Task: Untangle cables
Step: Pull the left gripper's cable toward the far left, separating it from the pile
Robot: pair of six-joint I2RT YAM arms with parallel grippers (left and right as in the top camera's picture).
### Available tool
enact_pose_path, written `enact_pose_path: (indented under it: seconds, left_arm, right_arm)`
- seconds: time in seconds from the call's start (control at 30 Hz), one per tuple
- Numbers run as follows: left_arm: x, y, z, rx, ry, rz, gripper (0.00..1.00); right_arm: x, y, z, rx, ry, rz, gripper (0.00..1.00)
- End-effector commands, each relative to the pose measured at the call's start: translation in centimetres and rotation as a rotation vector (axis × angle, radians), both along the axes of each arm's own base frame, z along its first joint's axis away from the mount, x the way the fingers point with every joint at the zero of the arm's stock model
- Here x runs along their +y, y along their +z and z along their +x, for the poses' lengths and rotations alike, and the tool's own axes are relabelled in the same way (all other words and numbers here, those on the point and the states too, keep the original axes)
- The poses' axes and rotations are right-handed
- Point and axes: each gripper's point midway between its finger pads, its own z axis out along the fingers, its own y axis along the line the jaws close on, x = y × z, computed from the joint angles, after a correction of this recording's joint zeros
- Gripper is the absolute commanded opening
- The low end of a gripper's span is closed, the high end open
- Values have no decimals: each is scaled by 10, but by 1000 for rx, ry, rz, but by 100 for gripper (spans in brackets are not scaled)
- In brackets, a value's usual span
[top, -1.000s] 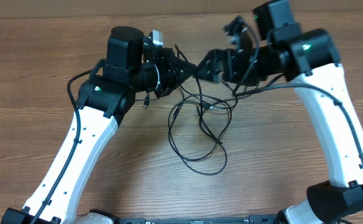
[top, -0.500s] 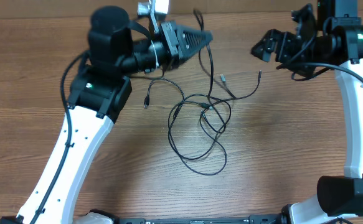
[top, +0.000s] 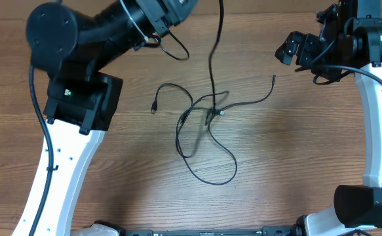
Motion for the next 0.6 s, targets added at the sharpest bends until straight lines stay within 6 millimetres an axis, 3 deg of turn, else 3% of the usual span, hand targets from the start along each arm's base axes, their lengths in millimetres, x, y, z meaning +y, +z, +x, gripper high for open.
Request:
enact_pose_path:
  seconds: [0.0, 0.27, 0.57]
  left_arm:
    - [16, 24, 2, 15, 78, -108, 4]
    - [15, 27, -1, 259, -71, -246, 4]
    - [38, 15, 31, 129, 154, -153, 4]
  right_arm:
    - [-2, 13, 1, -40, -5, -13, 100]
    - [-2, 13, 1, -40, -6, -13, 100]
    - [-2, 13, 1, -40, -6, -13, 100]
